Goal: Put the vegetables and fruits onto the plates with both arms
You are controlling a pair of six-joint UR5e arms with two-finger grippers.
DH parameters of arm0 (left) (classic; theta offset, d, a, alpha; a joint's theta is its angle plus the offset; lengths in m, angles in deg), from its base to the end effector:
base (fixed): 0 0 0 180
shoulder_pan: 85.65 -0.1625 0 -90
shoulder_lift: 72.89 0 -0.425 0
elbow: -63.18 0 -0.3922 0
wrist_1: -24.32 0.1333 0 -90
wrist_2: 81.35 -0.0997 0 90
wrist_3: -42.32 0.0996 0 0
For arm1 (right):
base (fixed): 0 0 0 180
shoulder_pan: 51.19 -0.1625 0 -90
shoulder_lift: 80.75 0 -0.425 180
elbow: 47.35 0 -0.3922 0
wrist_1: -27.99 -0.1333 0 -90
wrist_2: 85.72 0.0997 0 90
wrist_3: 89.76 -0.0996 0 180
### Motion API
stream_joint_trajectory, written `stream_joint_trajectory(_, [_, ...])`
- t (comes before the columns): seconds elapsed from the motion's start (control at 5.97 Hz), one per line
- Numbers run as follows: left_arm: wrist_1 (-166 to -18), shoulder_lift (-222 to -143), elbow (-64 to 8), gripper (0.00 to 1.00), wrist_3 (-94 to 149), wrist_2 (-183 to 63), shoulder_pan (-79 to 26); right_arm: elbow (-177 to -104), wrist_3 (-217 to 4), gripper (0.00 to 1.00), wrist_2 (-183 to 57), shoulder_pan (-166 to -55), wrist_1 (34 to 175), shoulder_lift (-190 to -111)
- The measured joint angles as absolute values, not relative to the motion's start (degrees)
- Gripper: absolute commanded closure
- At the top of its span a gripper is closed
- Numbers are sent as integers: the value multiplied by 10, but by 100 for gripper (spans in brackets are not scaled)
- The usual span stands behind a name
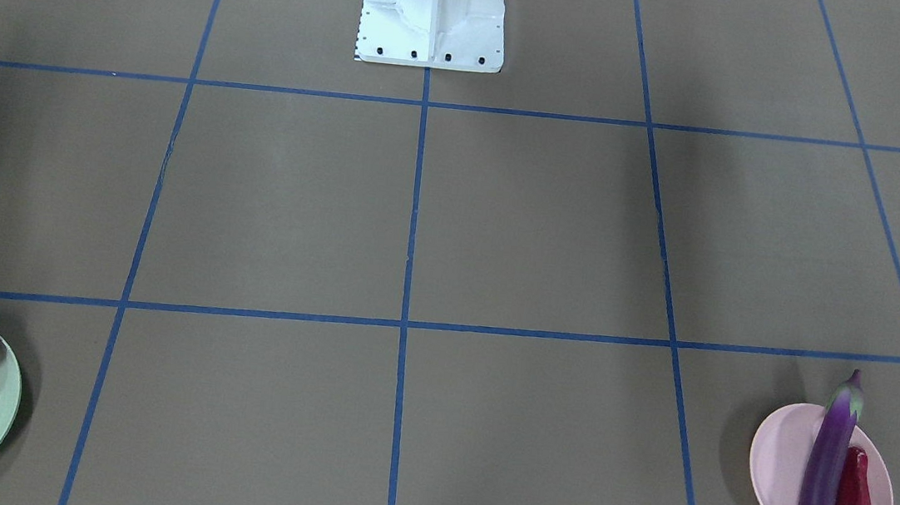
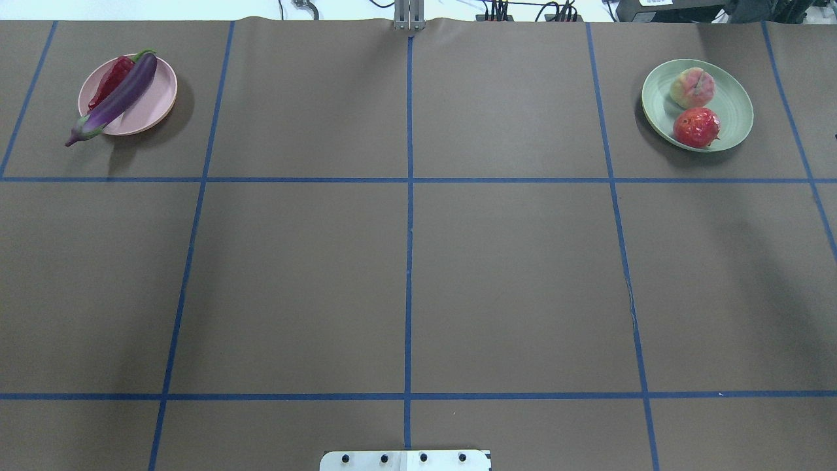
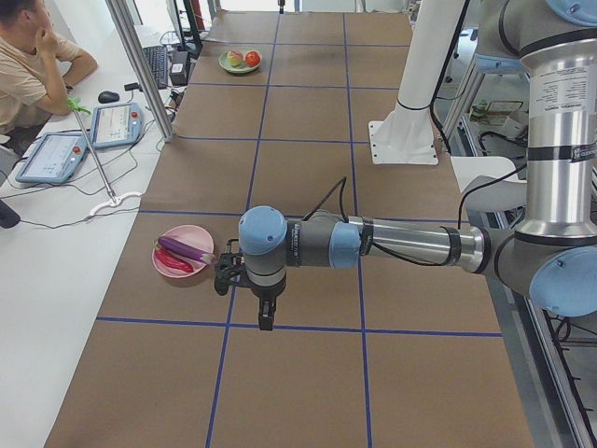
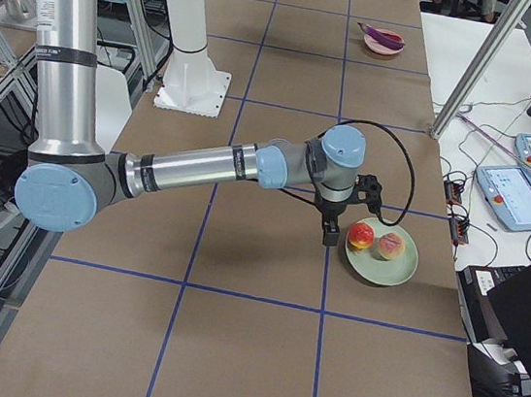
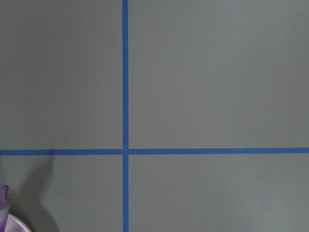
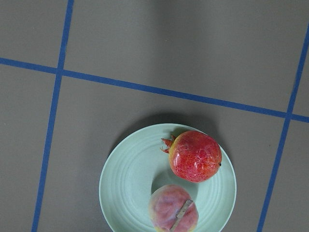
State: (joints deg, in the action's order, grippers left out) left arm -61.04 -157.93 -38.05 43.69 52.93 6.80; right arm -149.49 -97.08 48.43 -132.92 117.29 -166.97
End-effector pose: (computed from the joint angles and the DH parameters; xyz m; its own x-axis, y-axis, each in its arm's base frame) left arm -0.0831 -0.4517 0.6115 0.7169 0.0131 -0.6970 0.0256 0.9987 0.0451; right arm -0.0117 -0.5249 0.5190 0.6934 -0.1771 0.6984 0.0499 0.9788 0.1987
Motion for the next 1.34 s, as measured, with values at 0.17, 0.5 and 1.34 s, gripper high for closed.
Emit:
stream_joint_trajectory(0.17, [-611, -1579, -384, 0, 439, 527, 68, -1494, -971, 0, 485, -1329, 1172, -1672])
stream_joint_trajectory(0.5, [-611, -1579, -390, 0, 441, 529, 67, -1490, -972, 0, 484, -1329, 1173, -1685])
stream_joint_trajectory(1.34, [-619, -1579, -393, 0, 441, 531, 67, -1490, -972, 0, 481, -1331, 1172, -1734])
